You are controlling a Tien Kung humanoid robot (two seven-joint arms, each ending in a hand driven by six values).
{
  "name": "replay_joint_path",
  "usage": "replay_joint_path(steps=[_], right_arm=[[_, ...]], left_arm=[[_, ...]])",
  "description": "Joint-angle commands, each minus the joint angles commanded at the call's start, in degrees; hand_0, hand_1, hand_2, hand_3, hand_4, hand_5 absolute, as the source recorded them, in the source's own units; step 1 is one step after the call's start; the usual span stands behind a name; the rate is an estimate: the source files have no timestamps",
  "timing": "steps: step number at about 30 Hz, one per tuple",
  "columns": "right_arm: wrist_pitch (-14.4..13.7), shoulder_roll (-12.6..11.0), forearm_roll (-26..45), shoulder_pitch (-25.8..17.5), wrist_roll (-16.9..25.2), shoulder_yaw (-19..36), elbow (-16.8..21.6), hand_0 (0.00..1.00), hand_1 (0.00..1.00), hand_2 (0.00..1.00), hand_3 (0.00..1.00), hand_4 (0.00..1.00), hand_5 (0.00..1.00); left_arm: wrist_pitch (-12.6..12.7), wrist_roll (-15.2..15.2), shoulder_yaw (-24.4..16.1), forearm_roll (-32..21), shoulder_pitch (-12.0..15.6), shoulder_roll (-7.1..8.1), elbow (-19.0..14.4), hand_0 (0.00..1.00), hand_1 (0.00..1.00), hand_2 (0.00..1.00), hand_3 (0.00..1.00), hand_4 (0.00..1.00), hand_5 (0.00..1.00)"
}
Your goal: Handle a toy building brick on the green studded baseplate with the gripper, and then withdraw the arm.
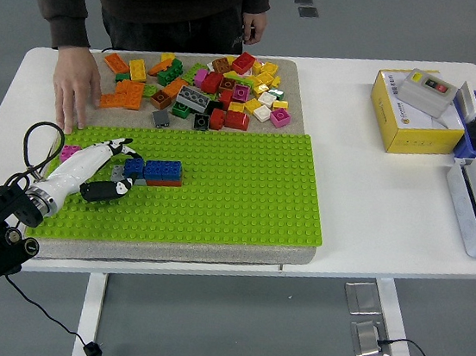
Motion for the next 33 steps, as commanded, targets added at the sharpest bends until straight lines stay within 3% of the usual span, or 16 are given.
replay_joint_path(steps=[19,33], right_arm=[[0.00,-0.05,-0.04,0.26,-0.02,0.28,-0.07,0.603,0.479,0.672,0.648,0.604,0.998],[0.01,-0.01,0.31,0.26,0.18,0.06,-0.08,0.599,0.472,0.672,0.648,0.606,0.998]], left_arm=[[0.29,0.36,0.93,2.70,-0.61,-0.26,-0.50,0.998,0.996,0.998,0.717,0.497,0.388],[0.99,1.16,1.65,3.63,-1.19,-0.60,0.56,0.998,0.996,0.998,0.738,0.542,0.449]])
